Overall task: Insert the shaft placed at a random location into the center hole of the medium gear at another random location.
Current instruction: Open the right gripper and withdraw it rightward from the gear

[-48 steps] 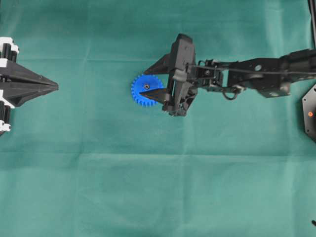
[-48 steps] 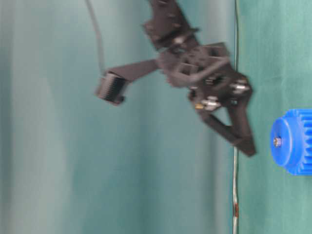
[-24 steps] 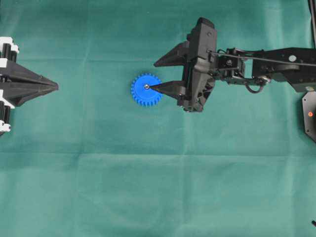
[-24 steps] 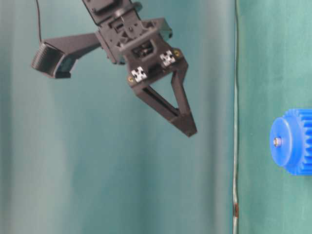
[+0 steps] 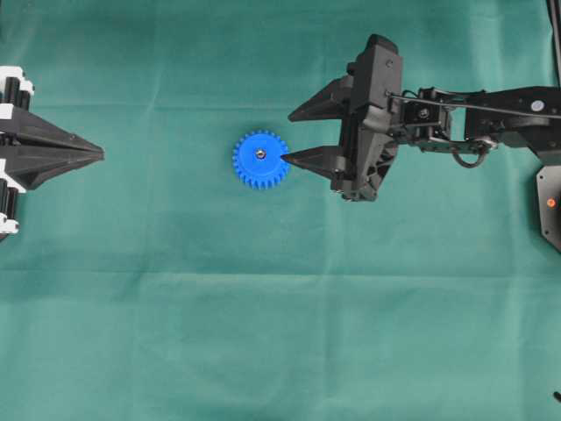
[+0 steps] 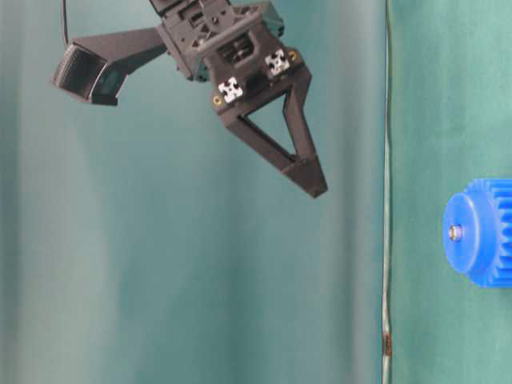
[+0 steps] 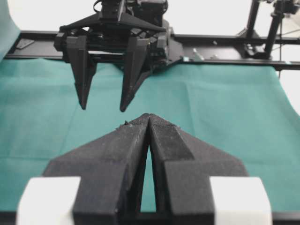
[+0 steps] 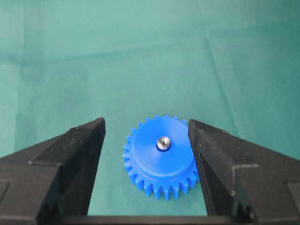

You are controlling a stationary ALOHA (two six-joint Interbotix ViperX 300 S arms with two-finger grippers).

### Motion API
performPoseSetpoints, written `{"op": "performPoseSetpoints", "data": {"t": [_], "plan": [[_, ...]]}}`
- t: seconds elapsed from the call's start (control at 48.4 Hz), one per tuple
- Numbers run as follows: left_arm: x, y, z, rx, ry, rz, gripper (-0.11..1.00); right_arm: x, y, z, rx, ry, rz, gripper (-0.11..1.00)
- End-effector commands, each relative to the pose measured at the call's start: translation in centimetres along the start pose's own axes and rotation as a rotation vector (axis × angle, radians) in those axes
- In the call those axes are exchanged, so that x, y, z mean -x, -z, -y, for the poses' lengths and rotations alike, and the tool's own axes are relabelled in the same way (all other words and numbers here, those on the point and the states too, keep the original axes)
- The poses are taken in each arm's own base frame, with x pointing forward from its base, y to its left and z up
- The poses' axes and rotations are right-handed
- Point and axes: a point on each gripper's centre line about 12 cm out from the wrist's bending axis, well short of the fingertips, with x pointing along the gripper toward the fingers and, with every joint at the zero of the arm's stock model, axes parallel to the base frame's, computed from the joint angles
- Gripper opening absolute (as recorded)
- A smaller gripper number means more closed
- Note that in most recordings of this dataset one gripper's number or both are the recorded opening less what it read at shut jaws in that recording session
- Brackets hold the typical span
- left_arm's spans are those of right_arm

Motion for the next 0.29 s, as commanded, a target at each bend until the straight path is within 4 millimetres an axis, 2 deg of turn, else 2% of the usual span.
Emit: {"op": "performPoseSetpoints", "data": {"t": [0.0,0.269], "plan": [[-0.3,-0.9,0.1,-0.002,0.003,0.021,0.0,0.9,-1.1,-0.1,-0.001,-0.004,0.035,0.75],[-0.3,-0.8,0.0,-0.002,0.001,0.009,0.0,2.0,-0.4,-0.1,-0.006,-0.004,0.032,0.74]]}}
